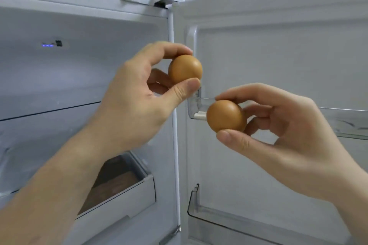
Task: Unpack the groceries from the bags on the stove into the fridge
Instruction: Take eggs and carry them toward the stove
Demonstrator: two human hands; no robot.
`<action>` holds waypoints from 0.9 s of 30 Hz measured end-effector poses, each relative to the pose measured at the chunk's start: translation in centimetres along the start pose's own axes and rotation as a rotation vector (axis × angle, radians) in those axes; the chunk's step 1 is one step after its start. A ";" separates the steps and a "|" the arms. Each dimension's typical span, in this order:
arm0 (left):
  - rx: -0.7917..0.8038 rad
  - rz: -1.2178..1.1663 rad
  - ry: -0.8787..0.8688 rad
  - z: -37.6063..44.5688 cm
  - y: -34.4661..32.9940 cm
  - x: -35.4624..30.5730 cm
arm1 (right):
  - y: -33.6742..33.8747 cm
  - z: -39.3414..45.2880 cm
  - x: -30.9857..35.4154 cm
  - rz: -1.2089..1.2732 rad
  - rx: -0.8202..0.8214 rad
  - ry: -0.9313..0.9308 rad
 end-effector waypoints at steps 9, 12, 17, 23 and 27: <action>0.224 0.236 -0.048 6.9 -3.4 -0.5 | 5.6 4.2 1.5 -0.369 -0.024 -0.087; 0.353 0.260 0.004 8.0 -5.4 0.5 | 6.7 5.2 0.1 -0.531 0.052 -0.188; 0.551 0.276 0.046 8.6 -8.6 1.1 | 7.1 6.5 -2.4 -0.638 0.200 -0.277; 0.754 0.359 0.158 8.9 -11.0 2.4 | 6.3 7.7 -4.9 -0.760 0.389 -0.280; 0.845 0.415 0.216 8.6 -12.1 3.7 | 5.8 8.2 -5.5 -0.807 0.533 -0.260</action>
Point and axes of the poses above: each hand's wrist, its own z-axis towards the middle knuckle, its own y-axis out of the back of the hand, x = y × z, the point moved 9 cm from there along z, towards the middle knuckle, and after that the axes turned 1 degree about -y, right-handed, at the moved point
